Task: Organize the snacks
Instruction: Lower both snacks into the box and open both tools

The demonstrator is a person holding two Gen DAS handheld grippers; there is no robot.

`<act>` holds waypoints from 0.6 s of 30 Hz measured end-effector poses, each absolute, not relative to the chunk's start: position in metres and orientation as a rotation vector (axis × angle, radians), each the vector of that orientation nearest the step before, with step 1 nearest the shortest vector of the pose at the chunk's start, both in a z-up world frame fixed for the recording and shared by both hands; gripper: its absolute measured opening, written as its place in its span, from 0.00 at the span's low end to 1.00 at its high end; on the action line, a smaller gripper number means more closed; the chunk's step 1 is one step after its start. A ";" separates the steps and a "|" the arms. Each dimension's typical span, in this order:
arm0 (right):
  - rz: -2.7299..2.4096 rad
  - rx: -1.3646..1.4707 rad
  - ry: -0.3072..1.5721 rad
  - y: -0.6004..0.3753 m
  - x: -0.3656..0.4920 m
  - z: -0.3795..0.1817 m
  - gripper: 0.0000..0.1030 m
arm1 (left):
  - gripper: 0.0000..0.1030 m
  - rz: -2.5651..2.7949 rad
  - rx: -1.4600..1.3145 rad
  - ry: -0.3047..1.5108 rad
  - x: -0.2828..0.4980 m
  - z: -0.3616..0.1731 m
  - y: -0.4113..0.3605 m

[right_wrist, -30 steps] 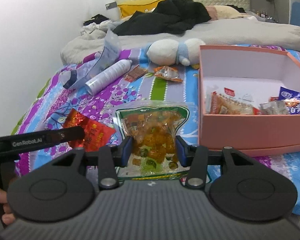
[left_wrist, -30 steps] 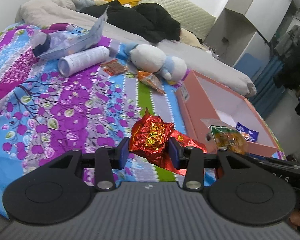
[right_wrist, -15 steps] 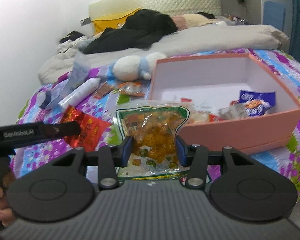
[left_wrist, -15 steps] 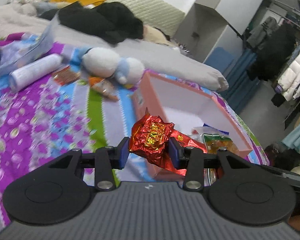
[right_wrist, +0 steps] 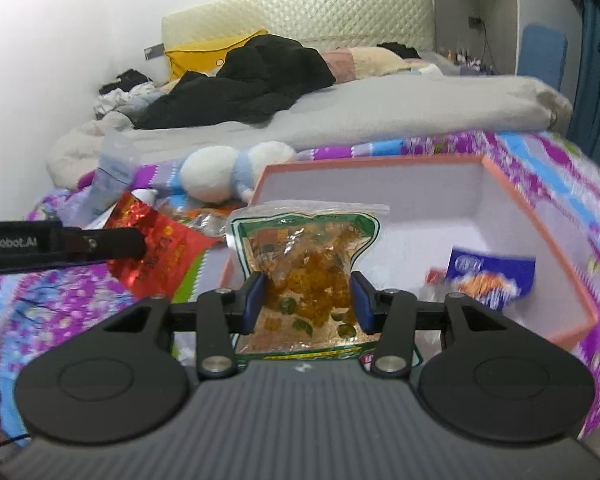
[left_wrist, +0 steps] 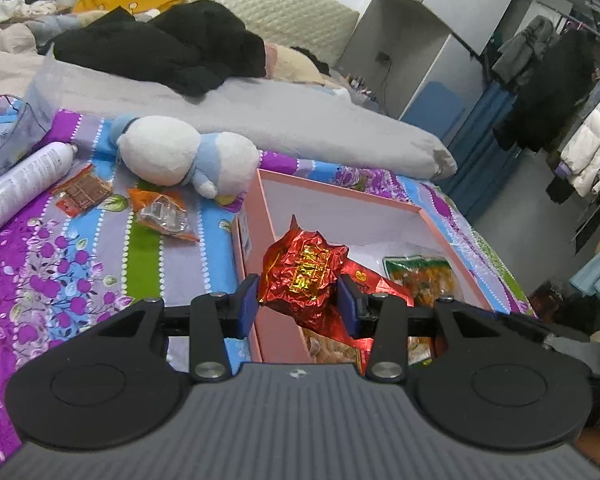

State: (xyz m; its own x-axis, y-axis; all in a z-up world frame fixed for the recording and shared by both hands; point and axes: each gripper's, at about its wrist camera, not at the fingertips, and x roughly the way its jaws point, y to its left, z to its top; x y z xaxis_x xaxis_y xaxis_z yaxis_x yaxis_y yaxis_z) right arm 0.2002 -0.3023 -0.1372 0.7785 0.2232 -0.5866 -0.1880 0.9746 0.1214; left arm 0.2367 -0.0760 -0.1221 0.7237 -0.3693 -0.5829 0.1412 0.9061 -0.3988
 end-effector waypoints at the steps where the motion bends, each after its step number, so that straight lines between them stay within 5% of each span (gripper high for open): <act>1: 0.222 0.052 0.647 -0.304 0.207 -0.138 0.48 | 0.46 -0.292 -0.341 0.721 0.243 -0.123 -0.078; 18: 0.160 0.002 0.839 -0.368 0.281 -0.163 0.55 | 0.46 -0.322 -0.288 0.914 0.323 -0.152 -0.130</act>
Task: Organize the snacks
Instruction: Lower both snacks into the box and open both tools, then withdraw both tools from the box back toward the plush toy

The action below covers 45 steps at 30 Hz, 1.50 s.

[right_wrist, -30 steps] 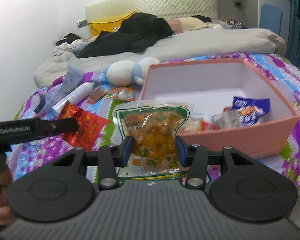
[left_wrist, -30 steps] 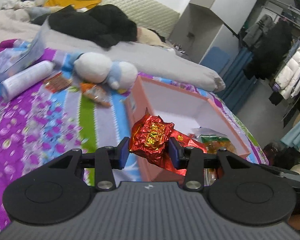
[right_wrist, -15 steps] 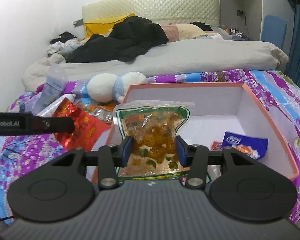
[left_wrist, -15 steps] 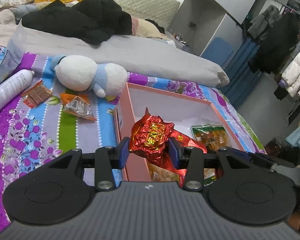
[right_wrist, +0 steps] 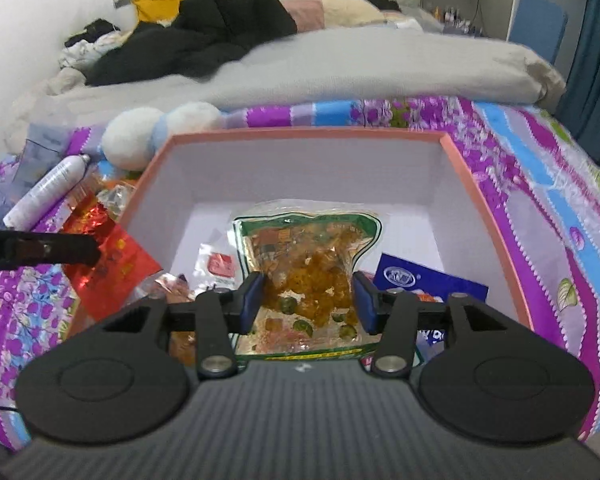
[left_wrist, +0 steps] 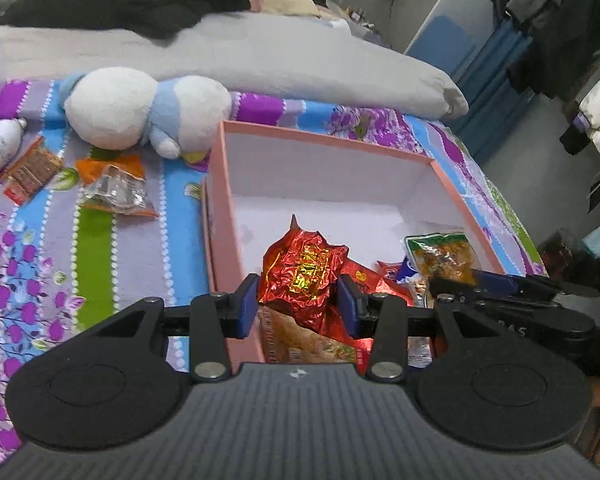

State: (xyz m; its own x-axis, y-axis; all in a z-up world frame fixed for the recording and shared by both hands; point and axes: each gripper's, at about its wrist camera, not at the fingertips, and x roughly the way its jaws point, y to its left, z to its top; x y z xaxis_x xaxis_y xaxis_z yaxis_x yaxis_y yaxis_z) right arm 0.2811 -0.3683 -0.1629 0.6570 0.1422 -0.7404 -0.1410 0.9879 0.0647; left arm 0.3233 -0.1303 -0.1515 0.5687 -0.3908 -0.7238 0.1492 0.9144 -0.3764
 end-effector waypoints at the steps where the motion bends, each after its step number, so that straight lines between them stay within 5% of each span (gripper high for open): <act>1: 0.155 -0.012 0.841 -0.368 0.281 -0.164 0.57 | 0.46 -0.327 -0.294 0.919 0.325 -0.152 -0.132; 4: 0.162 0.003 0.855 -0.373 0.284 -0.166 0.59 | 0.49 -0.332 -0.274 0.908 0.328 -0.153 -0.138; 7: 0.157 -0.013 0.850 -0.372 0.284 -0.167 0.59 | 0.72 -0.308 -0.261 0.908 0.330 -0.151 -0.140; 45: 0.211 0.119 0.592 -0.294 0.115 -0.133 0.61 | 0.72 -0.221 -0.215 0.639 0.165 -0.115 -0.075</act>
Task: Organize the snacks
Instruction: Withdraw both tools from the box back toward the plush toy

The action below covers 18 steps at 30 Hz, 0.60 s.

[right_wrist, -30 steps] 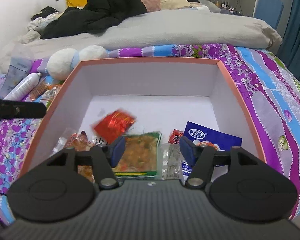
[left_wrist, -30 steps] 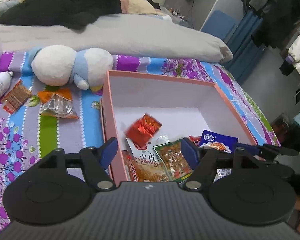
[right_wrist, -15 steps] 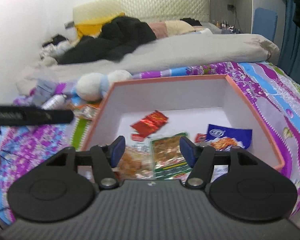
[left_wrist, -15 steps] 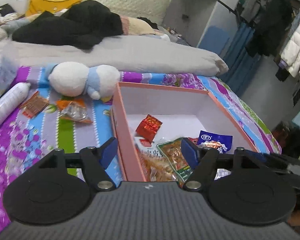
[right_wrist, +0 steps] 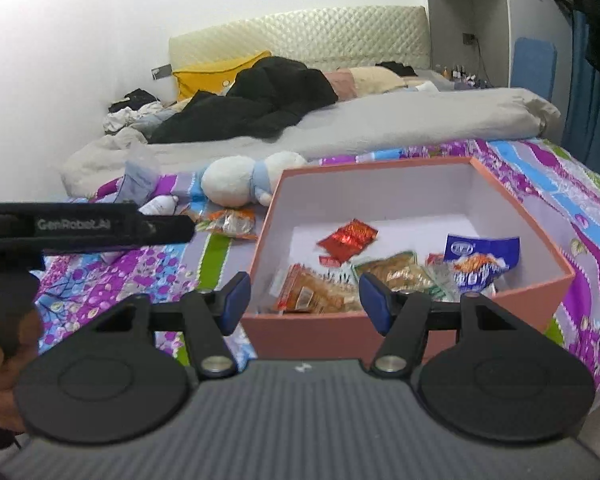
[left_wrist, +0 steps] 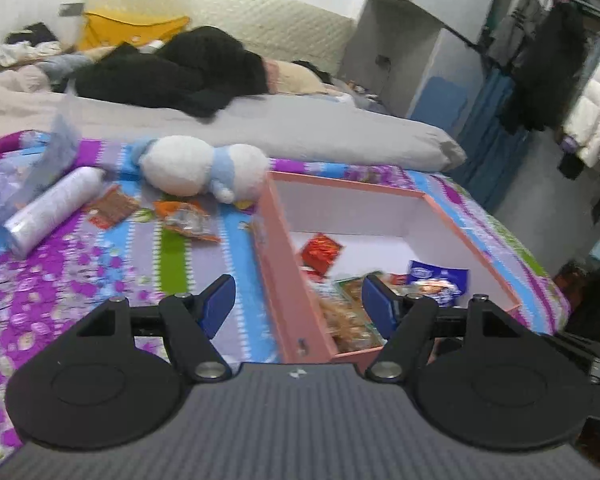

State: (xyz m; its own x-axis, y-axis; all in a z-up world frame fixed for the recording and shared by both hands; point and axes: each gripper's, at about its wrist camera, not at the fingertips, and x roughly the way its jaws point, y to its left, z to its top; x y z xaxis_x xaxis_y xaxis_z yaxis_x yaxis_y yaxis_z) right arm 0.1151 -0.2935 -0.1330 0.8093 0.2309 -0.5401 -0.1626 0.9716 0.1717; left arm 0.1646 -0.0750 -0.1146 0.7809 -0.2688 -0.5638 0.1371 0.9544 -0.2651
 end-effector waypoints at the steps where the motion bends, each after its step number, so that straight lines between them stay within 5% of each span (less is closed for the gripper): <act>1: 0.214 0.126 0.594 -0.292 0.113 -0.135 0.61 | 0.72 -0.223 -0.216 0.636 0.160 -0.115 -0.071; 18: 0.321 0.087 0.625 -0.243 0.084 -0.141 0.61 | 0.74 -0.074 -0.246 0.646 0.085 -0.138 -0.004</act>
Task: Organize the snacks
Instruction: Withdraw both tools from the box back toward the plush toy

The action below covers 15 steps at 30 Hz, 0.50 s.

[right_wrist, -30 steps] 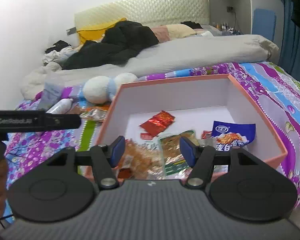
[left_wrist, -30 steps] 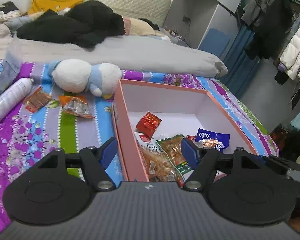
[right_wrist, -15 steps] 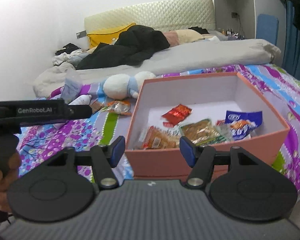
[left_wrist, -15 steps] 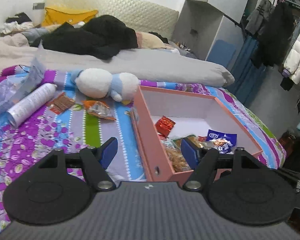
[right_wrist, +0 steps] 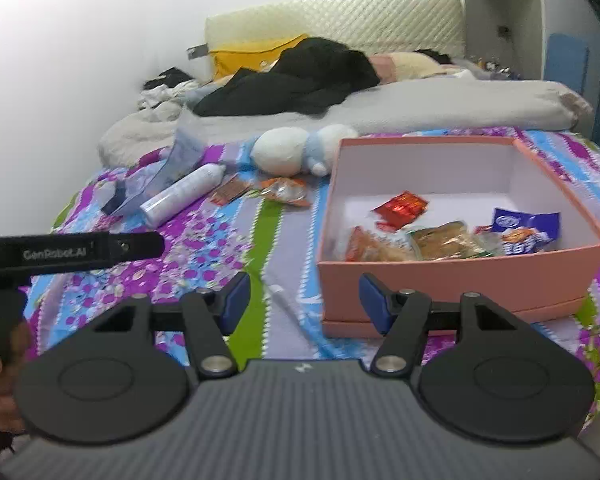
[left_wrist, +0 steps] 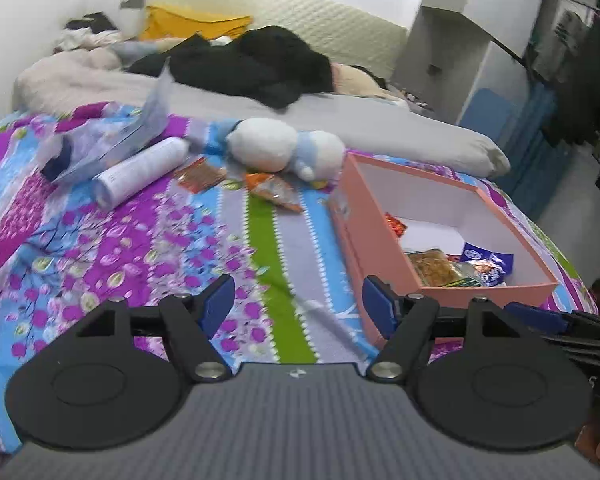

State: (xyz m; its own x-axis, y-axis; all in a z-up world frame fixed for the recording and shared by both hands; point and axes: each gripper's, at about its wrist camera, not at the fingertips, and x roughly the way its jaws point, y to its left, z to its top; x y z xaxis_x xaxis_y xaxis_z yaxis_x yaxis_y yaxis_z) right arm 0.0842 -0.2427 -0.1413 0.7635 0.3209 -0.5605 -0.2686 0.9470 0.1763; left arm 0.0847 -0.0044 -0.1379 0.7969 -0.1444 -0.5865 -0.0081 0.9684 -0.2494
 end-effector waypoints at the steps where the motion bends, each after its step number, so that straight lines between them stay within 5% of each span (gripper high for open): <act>1: 0.326 0.089 0.627 -0.240 0.085 -0.142 0.61 | 0.77 -0.067 -0.244 0.648 0.084 -0.140 -0.001; 15: 0.407 0.062 0.618 -0.180 0.151 -0.146 0.61 | 0.82 -0.049 -0.106 0.681 0.166 -0.190 0.035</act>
